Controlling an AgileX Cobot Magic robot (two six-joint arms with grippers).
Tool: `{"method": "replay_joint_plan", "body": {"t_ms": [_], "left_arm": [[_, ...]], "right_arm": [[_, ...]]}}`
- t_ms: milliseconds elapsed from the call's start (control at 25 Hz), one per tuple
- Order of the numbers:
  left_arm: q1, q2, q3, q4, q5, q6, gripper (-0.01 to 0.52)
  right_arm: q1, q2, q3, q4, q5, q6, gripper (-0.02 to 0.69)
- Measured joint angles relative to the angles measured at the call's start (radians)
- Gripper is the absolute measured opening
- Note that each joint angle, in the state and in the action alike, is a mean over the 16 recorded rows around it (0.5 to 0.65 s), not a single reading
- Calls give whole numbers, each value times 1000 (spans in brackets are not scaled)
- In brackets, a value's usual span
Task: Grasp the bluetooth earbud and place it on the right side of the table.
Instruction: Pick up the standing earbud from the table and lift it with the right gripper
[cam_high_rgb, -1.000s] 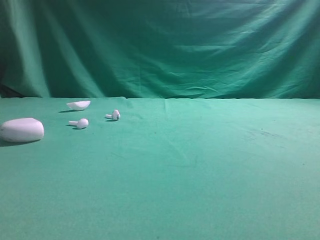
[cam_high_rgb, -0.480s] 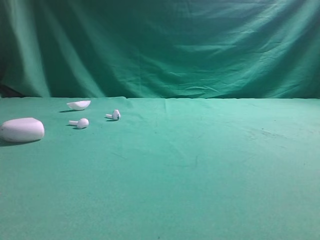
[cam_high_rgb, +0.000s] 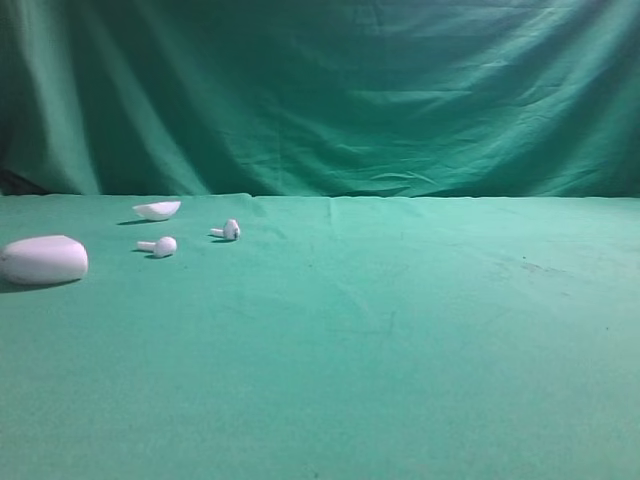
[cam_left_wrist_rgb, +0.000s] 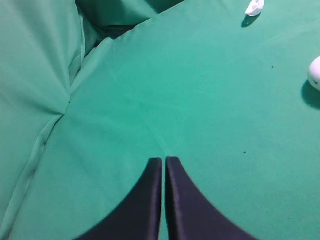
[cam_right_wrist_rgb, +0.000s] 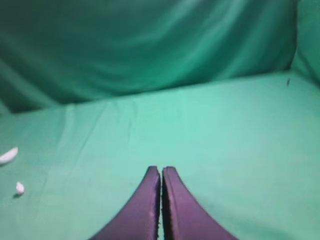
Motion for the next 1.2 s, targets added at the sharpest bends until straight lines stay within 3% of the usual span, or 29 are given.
{"method": "replay_joint_plan", "body": {"t_ms": [280,560,960,1200], "left_arm": [[0,0,0,0,0,0,0],[0,0,0,0,0,0,0],[0,0,0,0,0,0,0],[0,0,0,0,0,0,0]], "right_arm": [[45,385,-228,66,191,-165,0],[196,778,-540,-13,361,-245,0],[474,1313,-1058,-272,557,-84,6],[578,1575,-1351,-385,654,3,87]]}}
